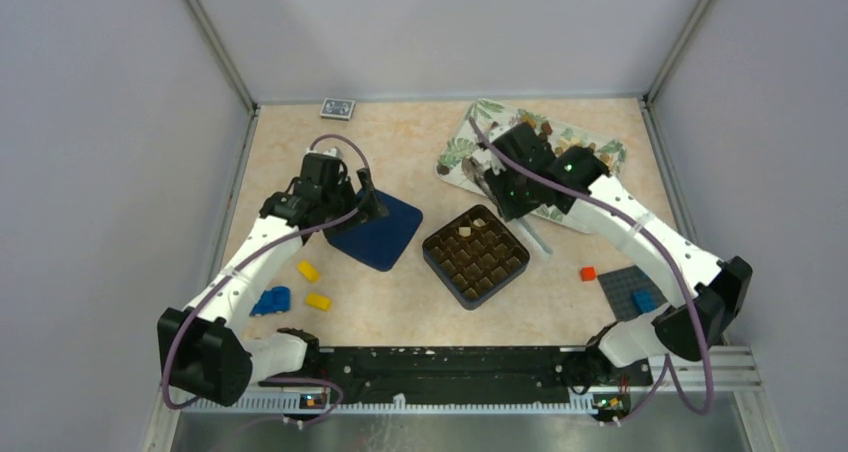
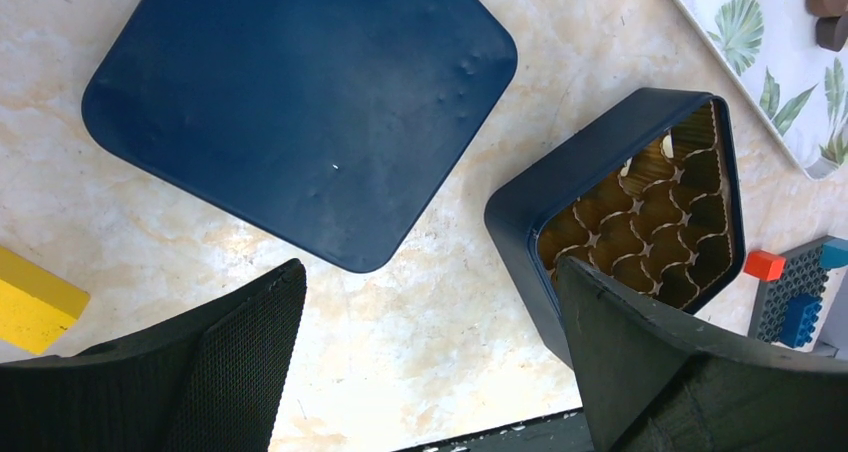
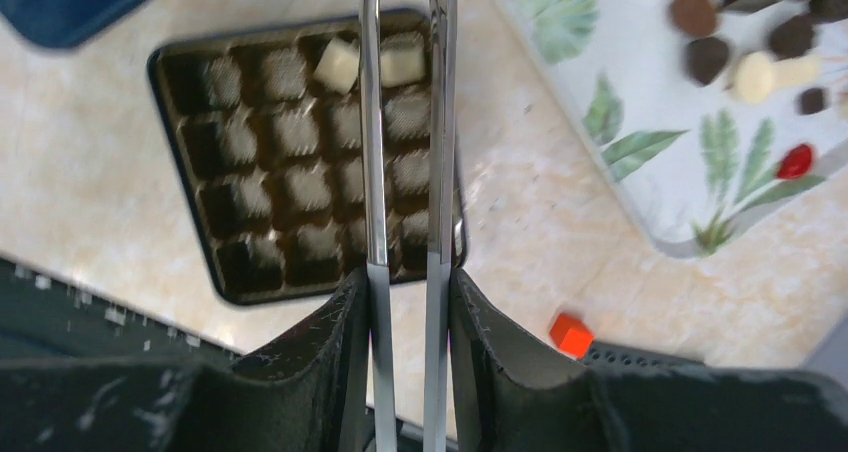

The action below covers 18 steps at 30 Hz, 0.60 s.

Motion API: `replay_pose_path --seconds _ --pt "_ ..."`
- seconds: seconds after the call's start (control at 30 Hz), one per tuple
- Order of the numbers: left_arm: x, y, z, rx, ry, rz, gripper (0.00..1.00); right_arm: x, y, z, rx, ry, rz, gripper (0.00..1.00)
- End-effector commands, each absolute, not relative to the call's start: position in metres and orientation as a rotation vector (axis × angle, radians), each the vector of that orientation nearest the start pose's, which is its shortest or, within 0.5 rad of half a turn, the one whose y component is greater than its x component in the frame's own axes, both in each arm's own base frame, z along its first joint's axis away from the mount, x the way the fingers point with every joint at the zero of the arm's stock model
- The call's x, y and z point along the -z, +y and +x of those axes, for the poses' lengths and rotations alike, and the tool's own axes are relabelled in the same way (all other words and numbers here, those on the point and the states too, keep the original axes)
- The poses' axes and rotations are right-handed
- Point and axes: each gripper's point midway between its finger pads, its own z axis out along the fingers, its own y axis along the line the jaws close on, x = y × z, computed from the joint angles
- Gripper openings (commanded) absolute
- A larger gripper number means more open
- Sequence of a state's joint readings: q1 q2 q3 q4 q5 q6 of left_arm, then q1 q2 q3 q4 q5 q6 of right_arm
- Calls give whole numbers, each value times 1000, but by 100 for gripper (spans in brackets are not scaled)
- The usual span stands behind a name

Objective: Pack the chocolate

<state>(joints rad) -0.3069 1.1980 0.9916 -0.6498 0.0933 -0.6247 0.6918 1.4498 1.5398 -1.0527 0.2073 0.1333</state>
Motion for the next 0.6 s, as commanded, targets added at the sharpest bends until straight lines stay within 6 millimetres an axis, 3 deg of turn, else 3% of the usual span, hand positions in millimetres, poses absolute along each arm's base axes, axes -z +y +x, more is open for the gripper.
replay_pose_path --seconds 0.0,0.1,0.17,0.57 --pt "-181 -134 305 541 2388 -346 99 -211 202 220 -171 2508 -758 2" --pt "-184 -128 308 504 2385 -374 99 -210 217 195 -251 2488 -836 2" --pt "-183 -127 309 507 2385 -383 99 -203 221 189 -265 2500 -863 3" --pt "-180 -125 301 524 2392 -406 99 -165 224 190 -197 2551 -934 6"
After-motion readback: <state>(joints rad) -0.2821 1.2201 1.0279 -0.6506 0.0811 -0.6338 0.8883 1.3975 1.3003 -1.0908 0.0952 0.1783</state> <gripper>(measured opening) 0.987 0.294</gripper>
